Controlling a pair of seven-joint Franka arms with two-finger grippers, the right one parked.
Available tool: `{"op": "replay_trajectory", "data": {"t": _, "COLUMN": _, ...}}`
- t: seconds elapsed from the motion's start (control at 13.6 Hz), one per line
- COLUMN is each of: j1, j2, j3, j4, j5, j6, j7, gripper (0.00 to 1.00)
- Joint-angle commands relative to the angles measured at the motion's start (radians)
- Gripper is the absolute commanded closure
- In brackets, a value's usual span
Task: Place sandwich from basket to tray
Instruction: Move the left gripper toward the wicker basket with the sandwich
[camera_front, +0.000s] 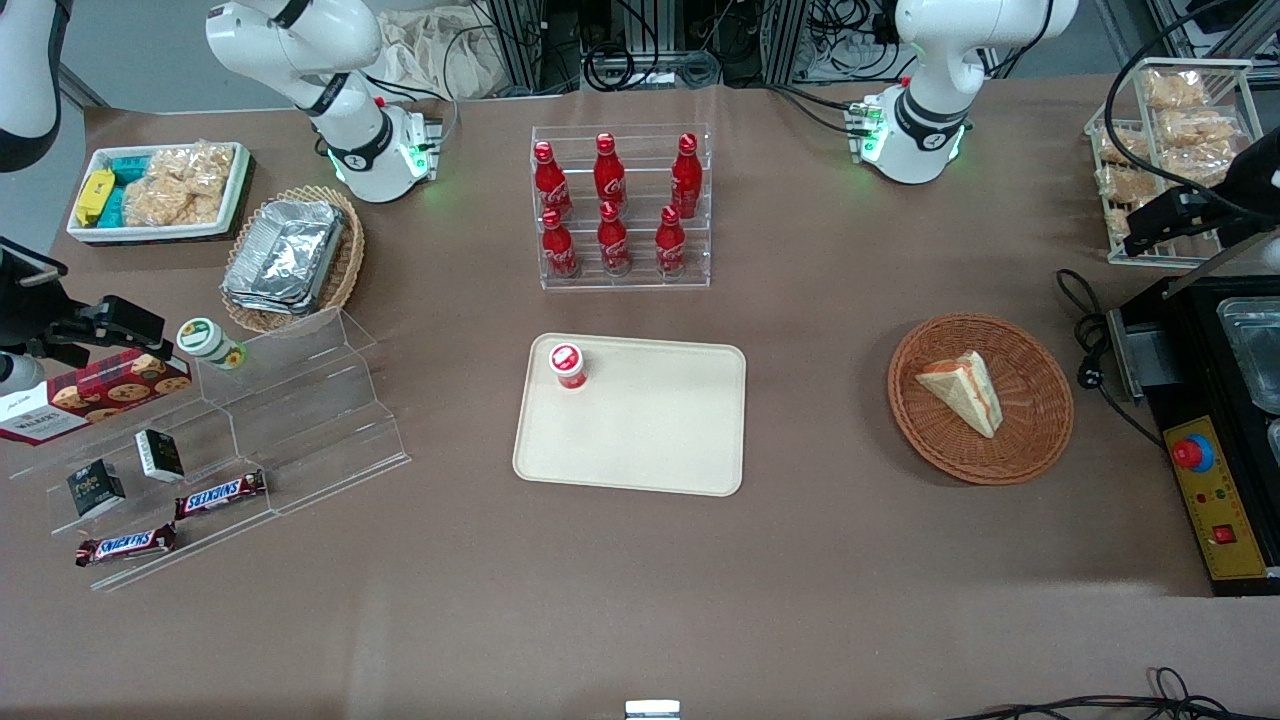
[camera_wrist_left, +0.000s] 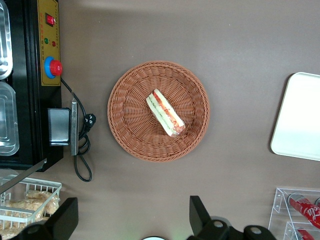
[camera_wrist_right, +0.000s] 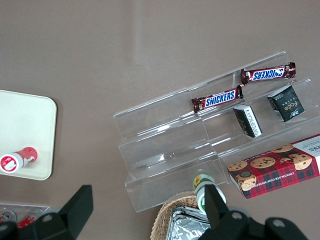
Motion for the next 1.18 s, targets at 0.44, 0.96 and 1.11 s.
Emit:
{"op": "replay_trajectory", "data": {"t": 0.44, "j1": 0.055, "j2": 0.024, "j3": 0.014, "j4": 0.004, "j5": -0.001, "j6": -0.001, "j7": 0.046, "gripper": 0.0}}
{"op": "replay_trajectory", "data": {"t": 0.96, "j1": 0.054, "j2": 0.068, "j3": 0.01, "j4": -0.001, "j5": -0.007, "j6": 0.002, "j7": 0.028, "gripper": 0.0}}
{"op": "replay_trajectory", "data": {"t": 1.11, "j1": 0.054, "j2": 0.08, "j3": 0.01, "j4": -0.022, "j5": -0.009, "j6": 0.025, "j7": 0.016, "gripper": 0.0}}
